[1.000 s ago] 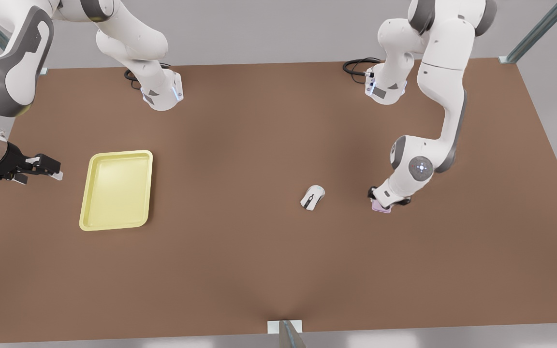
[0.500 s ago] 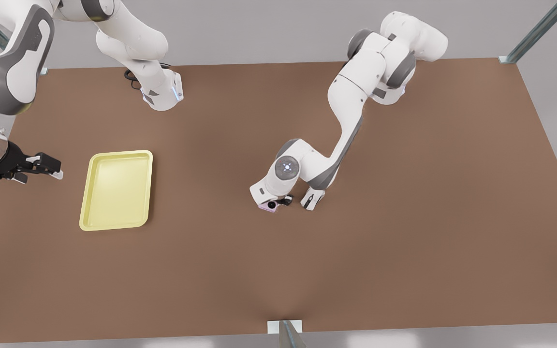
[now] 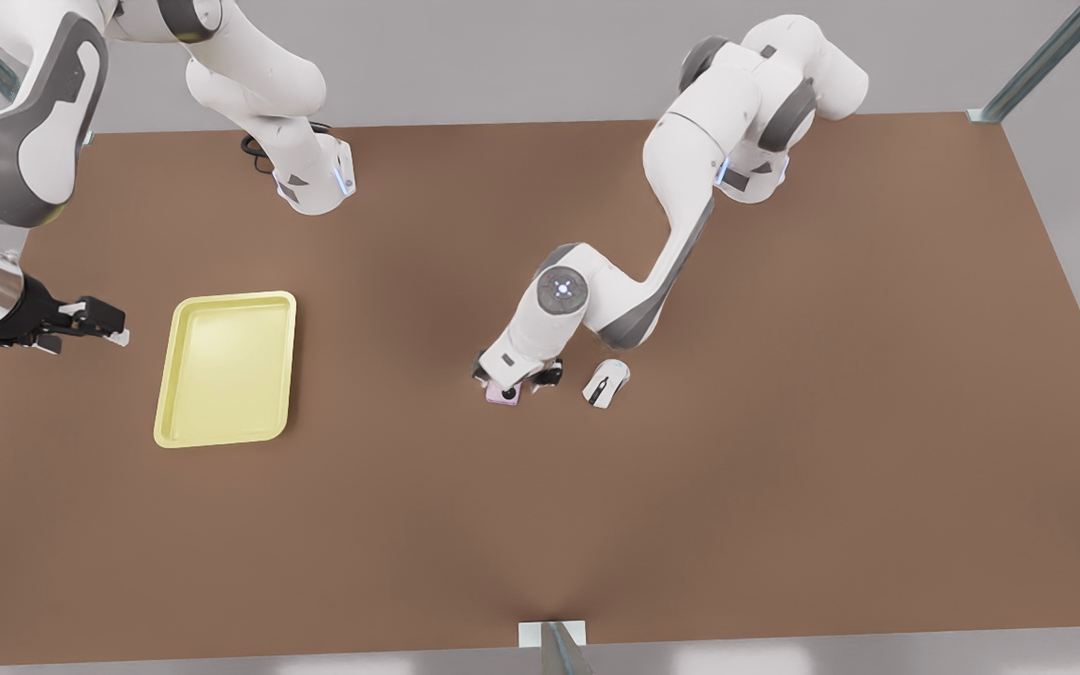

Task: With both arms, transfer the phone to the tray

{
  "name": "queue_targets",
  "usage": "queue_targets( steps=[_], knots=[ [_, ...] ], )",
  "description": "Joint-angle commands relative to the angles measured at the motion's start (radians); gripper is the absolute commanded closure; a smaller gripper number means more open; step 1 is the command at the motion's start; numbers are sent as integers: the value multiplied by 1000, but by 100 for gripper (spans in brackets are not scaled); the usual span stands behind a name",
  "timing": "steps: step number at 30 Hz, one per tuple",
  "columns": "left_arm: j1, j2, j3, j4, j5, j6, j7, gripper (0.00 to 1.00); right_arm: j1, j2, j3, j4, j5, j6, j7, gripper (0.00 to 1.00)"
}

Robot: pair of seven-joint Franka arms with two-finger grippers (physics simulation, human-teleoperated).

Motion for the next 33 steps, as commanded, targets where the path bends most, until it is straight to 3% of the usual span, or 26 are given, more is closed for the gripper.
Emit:
queue_targets(
  steps=[1, 5, 7, 11, 14, 15, 18, 19, 21, 23, 24, 26, 33],
  knots=[
    [91, -88, 3, -5, -75, -272, -26, 0, 39, 15, 12, -2, 10, -15, 6, 0],
    [131, -225, 145, -7, -112, -495, 187, 0, 288, 79, 14, -13, 14, 23, 132, 0],
    [131, -240, 185, -7, -130, -531, 221, 0, 346, 90, 22, -77, 120, 113, 319, 0],
    [129, -249, 207, -4, -133, -547, 215, 0, 559, 191, 17, -73, 79, 282, 649, 0],
    [160, -262, 368, 4, -173, -597, 213, 0, 644, 300, 12, -63, 79, 411, 897, 0],
    [160, -265, 427, 7, -92, -605, 229, 0, 664, 343, 11, -62, 79, 462, 942, 0],
    [162, -288, 523, 0, -75, -646, 713, 0, 720, 443, 8, -39, 16, 561, 1078, 0],
    [204, -340, 481, -10, -41, -654, 758, 0, 724, 466, 8, -24, 17, 580, 1165, 0],
    [432, -432, 141, -71, 149, -643, 752, 0, 725, 490, 8, -20, 14, 597, 1287, 0],
    [533, -455, 36, -83, 158, -634, 746, 0, 747, 513, 9, -23, -24, 601, 1273, 0],
    [568, -490, -2, -166, 163, -548, 744, 0, 747, 518, 9, -27, -22, 621, 1320, 0],
    [617, -489, -54, -191, 178, -531, 741, 0, 748, 527, 9, -28, -24, 624, 1336, 0],
    [610, -430, -50, -181, 197, -544, 739, 0, 765, 585, 11, -60, -26, 739, 1386, 0]
  ],
)
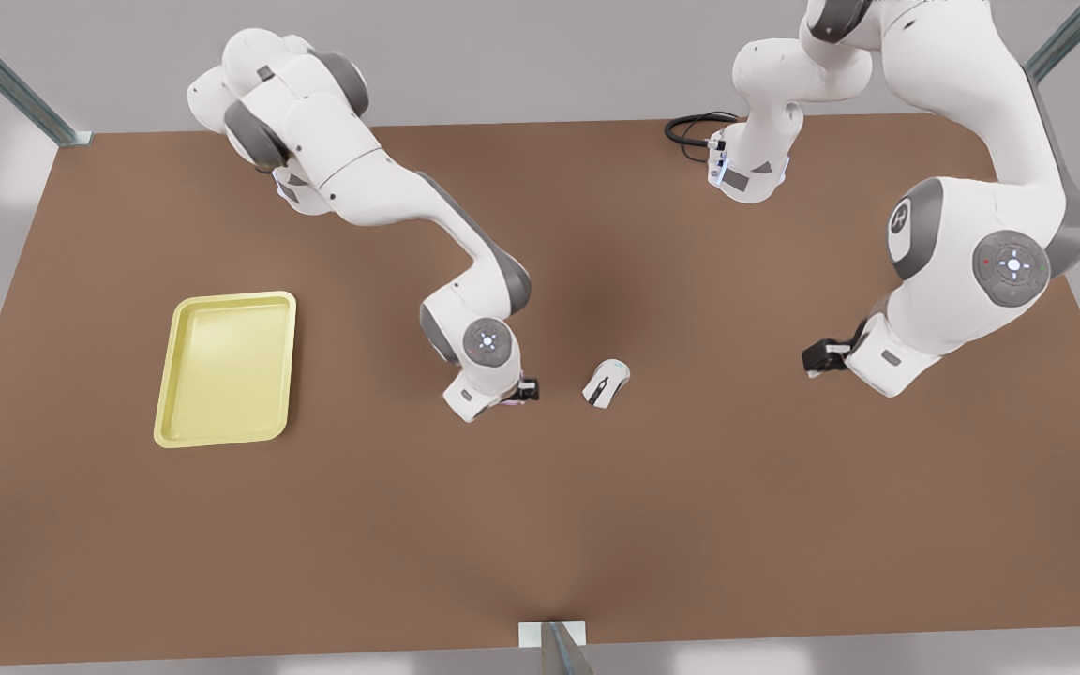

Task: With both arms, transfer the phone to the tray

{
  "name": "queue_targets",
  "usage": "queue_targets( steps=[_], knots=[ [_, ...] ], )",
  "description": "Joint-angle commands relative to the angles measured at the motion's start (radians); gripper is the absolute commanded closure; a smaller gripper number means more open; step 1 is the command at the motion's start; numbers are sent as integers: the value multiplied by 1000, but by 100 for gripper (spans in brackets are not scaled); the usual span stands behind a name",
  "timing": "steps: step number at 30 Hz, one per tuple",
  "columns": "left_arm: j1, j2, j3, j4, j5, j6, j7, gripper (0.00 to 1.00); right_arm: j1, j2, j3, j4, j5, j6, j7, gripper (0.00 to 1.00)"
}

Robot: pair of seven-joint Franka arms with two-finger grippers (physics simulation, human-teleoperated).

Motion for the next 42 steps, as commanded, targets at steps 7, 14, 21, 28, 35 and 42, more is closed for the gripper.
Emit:
queue_targets(
  steps=[7, 14, 21, 28, 35, 42],
  knots=[
    [0, 18, 3, 0, 13, -2, 225, 0, -6, 17, 0, -73, -22, 167, 443, 0],
    [-1, 27, 1, 0, 12, 5, 176, 0, 8, -7, 23, -144, -22, 181, 446, 0],
    [-1, 36, 1, 0, 10, 9, 157, 0, 8, -49, 49, -272, -62, 277, 419, 0],
    [-1, 45, 3, 0, 10, 9, 157, 0, 1, -33, 55, -263, -55, 288, 366, 0],
    [0, 62, 4, 1, 9, 12, 157, 0, -3, -15, 55, -266, -57, 317, 356, 0],
    [0, 62, 4, 0, 6, 6, 157, 0, -5, -7, 55, -265, -59, 320, 354, 10]
  ],
)
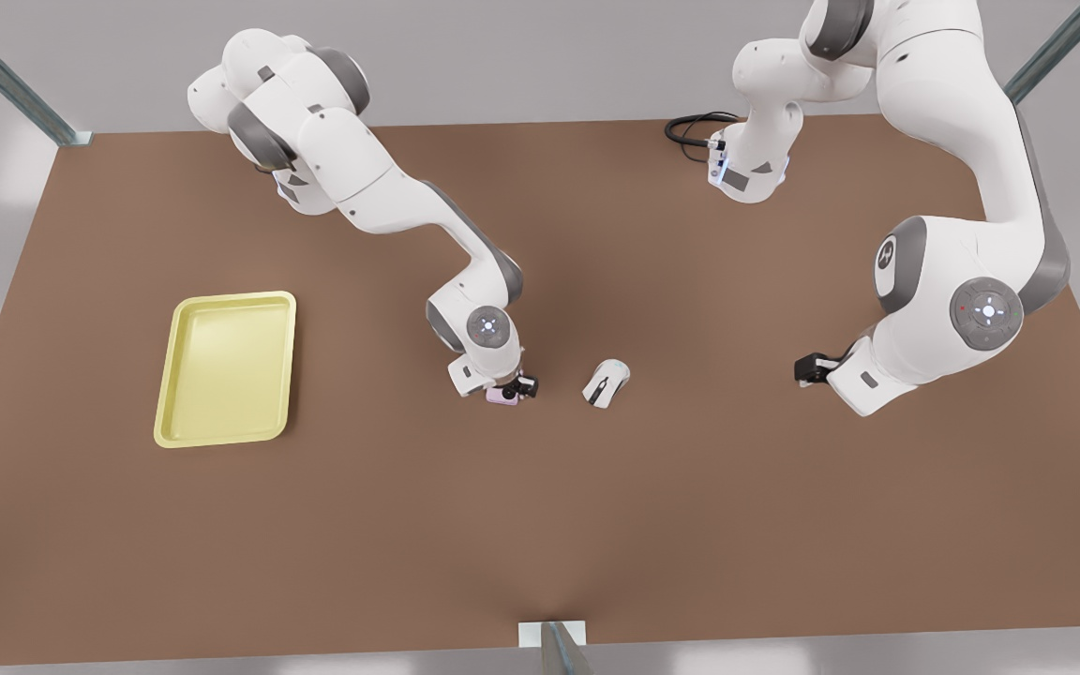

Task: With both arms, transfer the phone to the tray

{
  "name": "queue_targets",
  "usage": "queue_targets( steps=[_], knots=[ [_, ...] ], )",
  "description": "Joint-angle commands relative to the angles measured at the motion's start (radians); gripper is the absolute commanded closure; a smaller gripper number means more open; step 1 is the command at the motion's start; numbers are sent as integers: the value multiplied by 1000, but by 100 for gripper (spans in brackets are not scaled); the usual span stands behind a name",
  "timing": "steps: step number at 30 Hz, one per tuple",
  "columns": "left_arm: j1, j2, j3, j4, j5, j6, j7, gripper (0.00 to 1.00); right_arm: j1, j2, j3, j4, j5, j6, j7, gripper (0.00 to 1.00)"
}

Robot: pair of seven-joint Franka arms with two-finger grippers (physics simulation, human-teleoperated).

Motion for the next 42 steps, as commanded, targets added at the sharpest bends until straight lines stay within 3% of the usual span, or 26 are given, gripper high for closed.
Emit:
queue_targets(
  steps=[1, 5, 14, 21, 23, 28, 31, 34, 35, 42],
  knots=[
    [0, 0, 0, 0, -2, -3, 10, 0, 0, 2, 0, -1, 0, 13, 10, 11],
    [0, 0, 0, 0, -4, -3, 10, 0, 0, 2, 0, -1, 0, 13, 7, 18],
    [2, 6, 0, 2, -4, -3, 11, 0, -21, -58, 3, -10, 2, -8, -40, 20],
    [0, 4, 0, 2, -7, -5, 10, 0, -300, -274, -9, -272, 0, -25, -517, 20],
    [0, 4, 0, 2, -8, -5, 10, 0, -382, -309, -32, -338, 0, -13, -694, 20],
    [0, 4, 0, 2, -8, -5, 10, 0, -466, -414, -270, -484, 3, -16, -1228, 20],
    [0, 4, 0, 0, -8, -5, 10, 0, -525, -432, -333, -542, 5, -17, -1409, 20],
    [0, 6, 0, 0, -8, -5, 11, 0, -569, -411, -368, -598, 5, -16, -1508, 20],
    [0, 7, 0, 0, -8, -5, 11, 0, -568, -405, -368, -596, 5, -16, -1508, 0],
    [0, 9, 0, 2, -8, -5, 11, 0, -558, -417, -368, -559, 6, -28, -1508, 0]
  ],
)
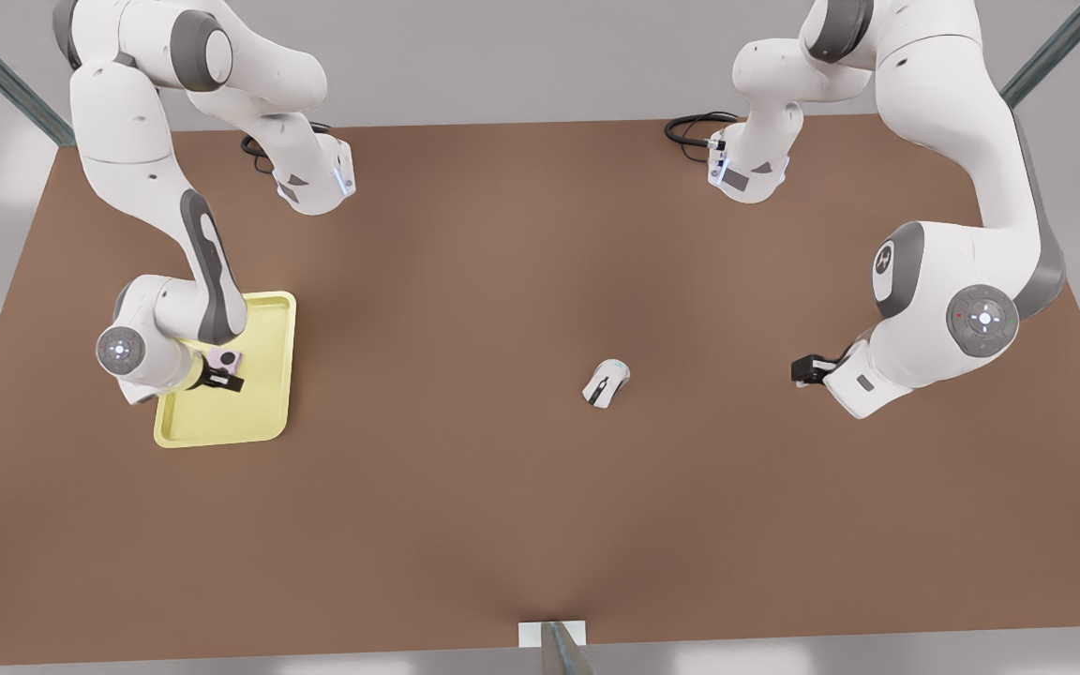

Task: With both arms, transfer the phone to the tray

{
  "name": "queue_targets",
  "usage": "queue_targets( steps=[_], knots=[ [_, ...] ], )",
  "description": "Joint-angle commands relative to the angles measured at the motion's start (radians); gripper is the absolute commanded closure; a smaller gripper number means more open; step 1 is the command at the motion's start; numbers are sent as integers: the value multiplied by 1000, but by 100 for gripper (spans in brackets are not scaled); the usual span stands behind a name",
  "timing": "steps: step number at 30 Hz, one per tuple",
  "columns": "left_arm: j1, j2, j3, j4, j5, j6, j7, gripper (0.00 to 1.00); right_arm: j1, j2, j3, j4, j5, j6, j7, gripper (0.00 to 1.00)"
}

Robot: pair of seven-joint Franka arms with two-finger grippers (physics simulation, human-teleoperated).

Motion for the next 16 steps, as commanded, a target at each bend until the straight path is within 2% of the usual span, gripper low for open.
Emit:
queue_targets(
  steps=[1, 3, 6, 8, 10, 16],
  knots=[
    [0, -2, 0, 0, 2, 0, 1, 0, 9, -49, 3, 72, 1, -89, -529, 0],
    [0, -2, 0, 1, 2, 0, 1, 0, 52, -139, 7, 215, 14, -258, -512, 0],
    [0, -3, 0, 1, 8, 6, 0, 0, 46, -173, 157, 552, 43, -637, -258, 0],
    [0, -3, 0, 10, 9, 27, -126, 0, 39, -199, 164, 681, 63, -778, -267, 0],
    [0, -8, 0, 23, 11, 27, -141, 0, 7, -232, 190, 700, 85, -824, -265, 0],
    [0, -6, 0, 23, 11, 26, -141, 0, 16, -248, 190, 692, 70, -832, -262, 0]
  ],
)
